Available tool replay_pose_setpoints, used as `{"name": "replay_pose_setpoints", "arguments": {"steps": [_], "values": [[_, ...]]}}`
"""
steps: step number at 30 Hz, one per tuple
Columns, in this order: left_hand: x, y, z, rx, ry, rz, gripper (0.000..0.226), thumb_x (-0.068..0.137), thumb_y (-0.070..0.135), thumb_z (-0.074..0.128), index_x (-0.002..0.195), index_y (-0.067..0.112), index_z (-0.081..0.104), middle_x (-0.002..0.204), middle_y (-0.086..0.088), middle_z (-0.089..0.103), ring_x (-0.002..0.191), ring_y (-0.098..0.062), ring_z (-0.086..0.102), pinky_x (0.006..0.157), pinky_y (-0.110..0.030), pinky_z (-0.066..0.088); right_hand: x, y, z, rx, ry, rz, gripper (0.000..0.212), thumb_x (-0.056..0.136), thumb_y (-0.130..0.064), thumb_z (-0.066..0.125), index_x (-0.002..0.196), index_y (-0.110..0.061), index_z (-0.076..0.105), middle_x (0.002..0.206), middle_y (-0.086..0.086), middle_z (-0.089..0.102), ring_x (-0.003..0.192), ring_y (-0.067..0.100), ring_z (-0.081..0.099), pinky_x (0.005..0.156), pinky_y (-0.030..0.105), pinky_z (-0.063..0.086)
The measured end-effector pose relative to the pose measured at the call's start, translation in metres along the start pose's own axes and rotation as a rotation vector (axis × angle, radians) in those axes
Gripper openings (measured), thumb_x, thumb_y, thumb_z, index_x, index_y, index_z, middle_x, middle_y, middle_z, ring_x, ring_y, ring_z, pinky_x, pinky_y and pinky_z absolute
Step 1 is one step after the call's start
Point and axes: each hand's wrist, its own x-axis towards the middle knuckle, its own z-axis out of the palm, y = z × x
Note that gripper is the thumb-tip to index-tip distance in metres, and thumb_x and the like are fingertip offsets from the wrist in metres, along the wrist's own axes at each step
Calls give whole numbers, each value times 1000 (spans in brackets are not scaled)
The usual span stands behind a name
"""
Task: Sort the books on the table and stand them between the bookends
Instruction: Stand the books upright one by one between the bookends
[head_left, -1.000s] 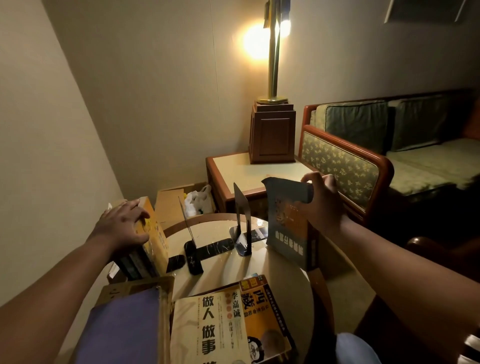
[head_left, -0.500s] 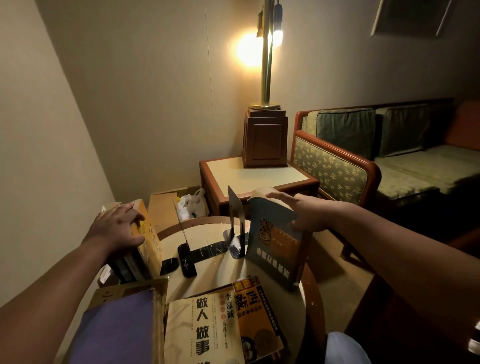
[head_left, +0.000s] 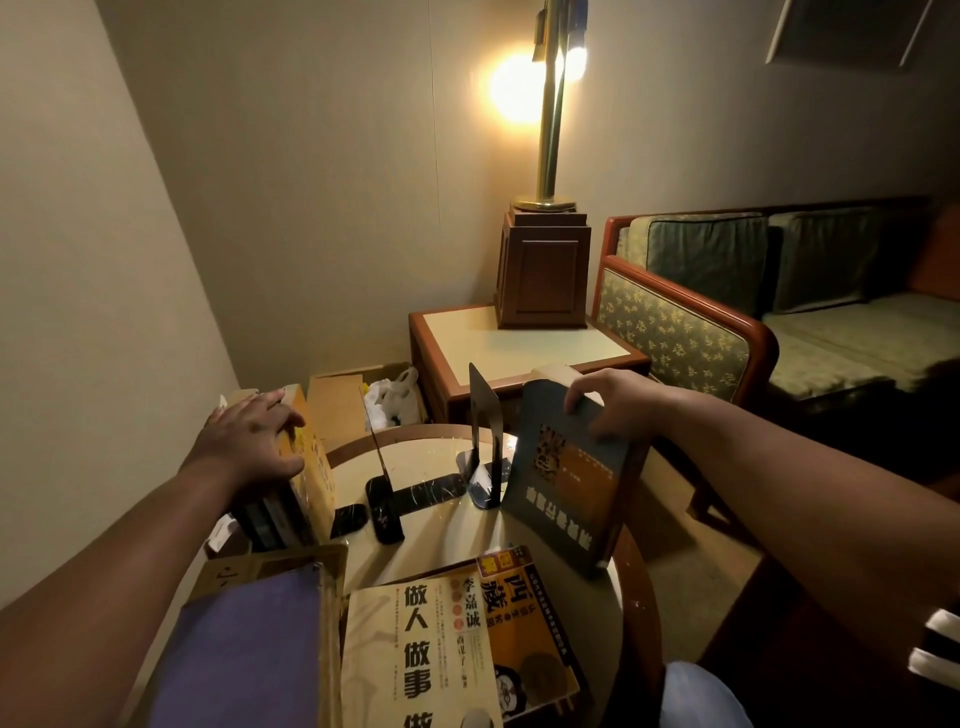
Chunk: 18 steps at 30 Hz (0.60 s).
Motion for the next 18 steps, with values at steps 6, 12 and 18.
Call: {"name": "replay_pose_setpoints", "arguments": {"steps": [6,12,18], "values": [[-2,2,-2,-2,8,2,45,81,45,68,123,34,55,157,-2,32,144,-28,28,117,-54,20,-9,-21,0,-59,89,-24,44,79,-8,74,112,-36,65,119,-2,53,89,13,58,53,19,48],[-3,3,-1,-8,2,-20,44,81,46,66,122,37,55,158,0,30,146,-27,25,118,-52,16,-38,-49,-36,-47,242,-40,42,84,-9,73,117,-34,66,114,-3,45,85,13,57,55,22,51],[-4,6,-6,-20,-15,-23,46,80,46,65,123,37,54,158,1,29,145,-25,26,118,-51,16,-73,-90,-79,34,450,-155,32,87,-14,73,111,-33,62,92,-12,50,73,10,58,58,26,57]]}}
